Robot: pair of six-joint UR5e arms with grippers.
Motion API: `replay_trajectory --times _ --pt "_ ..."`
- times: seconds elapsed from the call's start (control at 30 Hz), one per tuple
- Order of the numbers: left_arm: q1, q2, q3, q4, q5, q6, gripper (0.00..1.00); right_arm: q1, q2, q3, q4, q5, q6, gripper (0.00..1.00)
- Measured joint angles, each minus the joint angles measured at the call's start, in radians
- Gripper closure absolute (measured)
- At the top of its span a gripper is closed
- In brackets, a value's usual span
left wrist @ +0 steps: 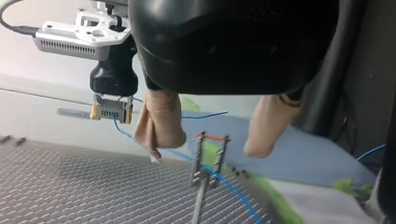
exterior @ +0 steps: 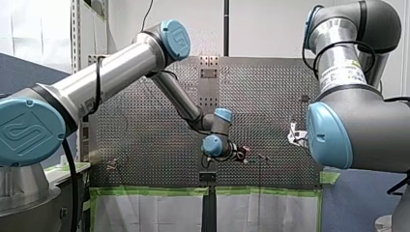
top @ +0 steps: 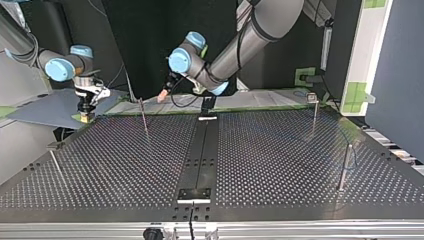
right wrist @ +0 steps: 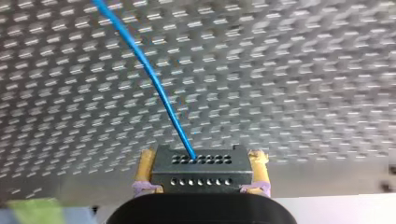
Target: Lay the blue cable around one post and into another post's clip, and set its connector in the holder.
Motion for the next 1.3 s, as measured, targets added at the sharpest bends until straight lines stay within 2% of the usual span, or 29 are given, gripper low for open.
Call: replay_trajectory --times 0.07,0.23,0.43,0.67,0.83,0.97,1.17,1.3 --pt "0.002 0.021 -0.021 0.021 -0.018 -0.017 0.03 0.0 -0.015 0.0 -0.004 -0.001 0.012 1.0" --pt "0.008 0.069 -0.069 0.068 -0.064 -0.055 0.03 0.001 -0.025 0.0 -0.01 -0.002 0.026 1.0" --pt "0.034 0.124 -0.125 0.124 -0.12 -0.074 0.03 0.001 -0.023 0.013 -0.014 0.0 0.019 1.0" --pt "0.095 0.19 -0.19 0.189 -0.185 -0.102 0.03 0.0 -0.021 0.035 -0.034 0.0 0.016 1.0" --pt "0.141 0.236 -0.237 0.213 -0.232 -0.092 0.03 0.001 -0.02 0.037 -0.036 0.0 0.017 1.0" --pt "0.171 0.281 -0.282 0.213 -0.258 -0.063 0.03 0.001 -0.018 0.038 -0.037 -0.002 0.02 1.0" --pt "0.171 0.345 -0.345 0.198 -0.262 -0.013 0.03 0.001 -0.017 0.038 -0.038 -0.002 0.023 1.0" --pt "0.166 0.383 -0.384 0.191 -0.264 -0.008 0.03 0.002 -0.016 0.038 -0.038 -0.002 0.023 1.0"
